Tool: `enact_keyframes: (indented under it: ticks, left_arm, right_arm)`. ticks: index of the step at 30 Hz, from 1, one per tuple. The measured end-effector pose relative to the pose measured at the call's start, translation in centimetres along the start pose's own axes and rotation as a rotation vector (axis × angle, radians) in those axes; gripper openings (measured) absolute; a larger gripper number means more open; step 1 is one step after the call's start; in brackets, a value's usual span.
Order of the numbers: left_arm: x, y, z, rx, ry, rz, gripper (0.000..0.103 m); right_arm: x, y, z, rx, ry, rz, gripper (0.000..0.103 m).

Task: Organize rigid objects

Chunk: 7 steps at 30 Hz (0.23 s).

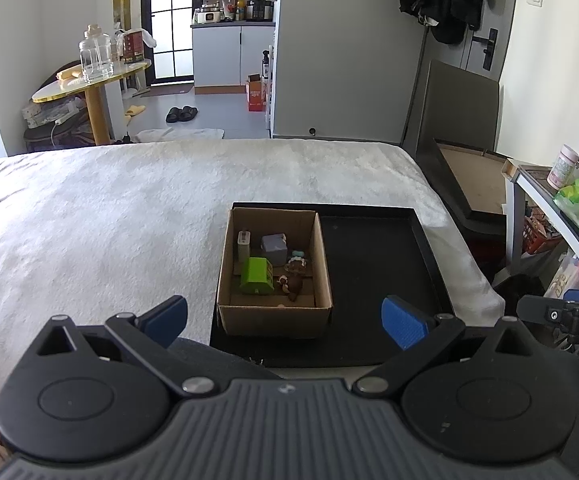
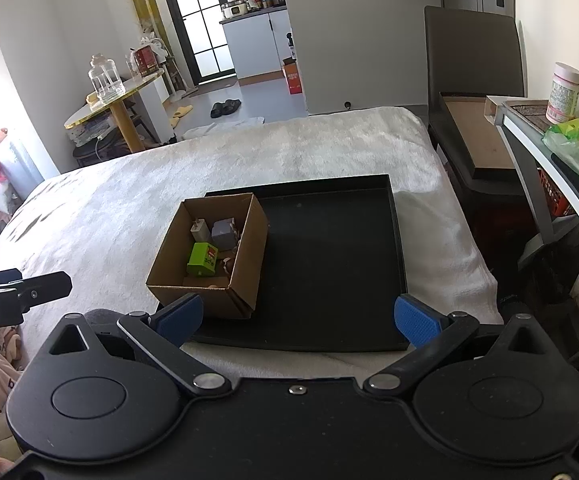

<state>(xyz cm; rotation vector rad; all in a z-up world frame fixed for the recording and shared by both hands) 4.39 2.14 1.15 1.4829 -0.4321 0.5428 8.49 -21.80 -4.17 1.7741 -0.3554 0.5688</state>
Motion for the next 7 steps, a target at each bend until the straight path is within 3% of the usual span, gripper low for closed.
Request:
enact_keyframes:
  ticks: [7]
  left_arm:
    - [-0.01, 0.02, 0.14, -0.007, -0.009, -0.001, 0.102]
  right_arm:
    - [-0.18, -0.04, 0.07, 0.0, 0.0, -0.003, 0.103]
Point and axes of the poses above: each gripper's, at about its wrist camera, not at the fingertips, and y roughly against the way its jaws point, z to its right, x to its top, the point moved 5 cm from there along -y, roughly the way its jaws point, and after that the axes turned 12 degrees about -z, right-handed, at the moved point
